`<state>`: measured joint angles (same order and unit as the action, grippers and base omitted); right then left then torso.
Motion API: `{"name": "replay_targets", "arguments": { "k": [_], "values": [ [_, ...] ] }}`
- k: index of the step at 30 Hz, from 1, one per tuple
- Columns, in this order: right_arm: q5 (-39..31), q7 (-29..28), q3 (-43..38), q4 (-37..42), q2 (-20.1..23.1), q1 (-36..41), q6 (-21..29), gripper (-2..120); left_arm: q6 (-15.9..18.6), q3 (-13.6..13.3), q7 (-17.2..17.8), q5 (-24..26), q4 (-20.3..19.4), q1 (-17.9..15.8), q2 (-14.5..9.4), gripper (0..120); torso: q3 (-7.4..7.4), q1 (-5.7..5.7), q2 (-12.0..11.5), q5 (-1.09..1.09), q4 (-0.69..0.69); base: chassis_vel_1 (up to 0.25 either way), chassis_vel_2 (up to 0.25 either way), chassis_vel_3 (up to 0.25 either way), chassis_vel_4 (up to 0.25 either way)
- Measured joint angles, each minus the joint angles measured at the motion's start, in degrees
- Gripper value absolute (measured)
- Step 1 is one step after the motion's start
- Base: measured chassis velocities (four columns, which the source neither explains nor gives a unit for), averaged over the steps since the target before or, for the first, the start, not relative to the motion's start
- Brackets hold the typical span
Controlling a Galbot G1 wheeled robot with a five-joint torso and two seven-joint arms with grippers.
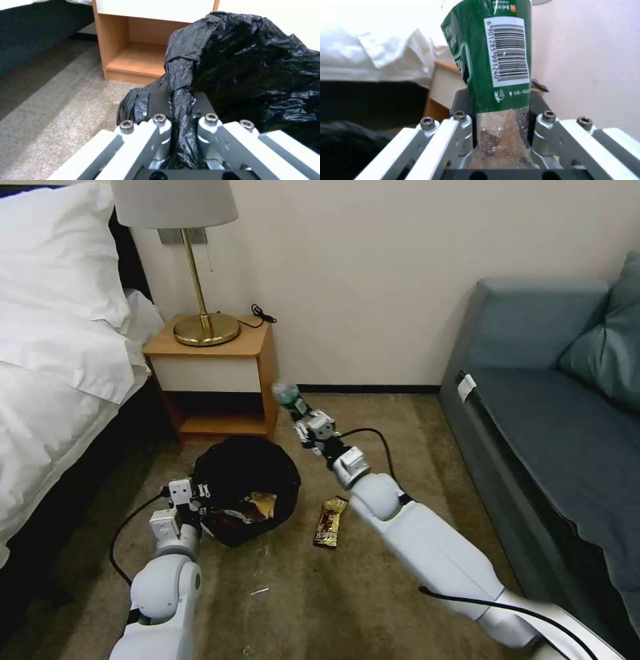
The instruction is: Pick up the trash bin, then pick up the garbage on the floor and place it into the trash bin.
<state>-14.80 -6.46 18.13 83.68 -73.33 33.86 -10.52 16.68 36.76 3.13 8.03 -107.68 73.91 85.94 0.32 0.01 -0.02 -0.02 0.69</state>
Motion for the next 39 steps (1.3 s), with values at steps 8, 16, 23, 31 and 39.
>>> {"name": "replay_targets", "arguments": {
  "k": [8,16,23,31,39],
  "values": [
    [-1.13,-1.99,3.55,3.00,-2.06,2.26,0.79,21,0.05,-0.83,0.05,-0.69,0.00,-0.39,0.53,5,0.00,0.00,0.00,0.01,0.00,0.000,0.000,0.000,0.000],
    [0.28,-1.36,5.02,2.04,-2.91,4.54,-1.25,21,0.05,-2.60,0.16,-1.58,0.02,-0.96,1.22,5,0.00,0.00,0.00,0.01,0.01,0.000,0.000,0.000,0.000],
    [0.98,-0.36,5.39,1.99,-2.73,5.65,-1.98,28,0.06,-3.00,0.19,-1.80,0.01,-1.01,1.47,5,0.00,0.00,0.00,0.01,0.01,0.000,0.000,0.000,0.000],
    [1.00,-0.20,5.78,2.13,-2.82,5.70,-3.13,60,0.20,-2.76,0.36,-1.83,-0.47,-1.01,1.50,5,0.00,0.00,0.00,0.01,0.00,0.000,0.000,0.000,0.000],
    [1.00,-0.14,5.90,2.29,-2.84,5.59,-3.22,84,0.25,-2.45,0.40,-1.84,-0.50,-0.98,1.50,5,0.00,0.00,0.00,0.01,0.00,0.000,0.000,0.000,0.000]
  ]
}}
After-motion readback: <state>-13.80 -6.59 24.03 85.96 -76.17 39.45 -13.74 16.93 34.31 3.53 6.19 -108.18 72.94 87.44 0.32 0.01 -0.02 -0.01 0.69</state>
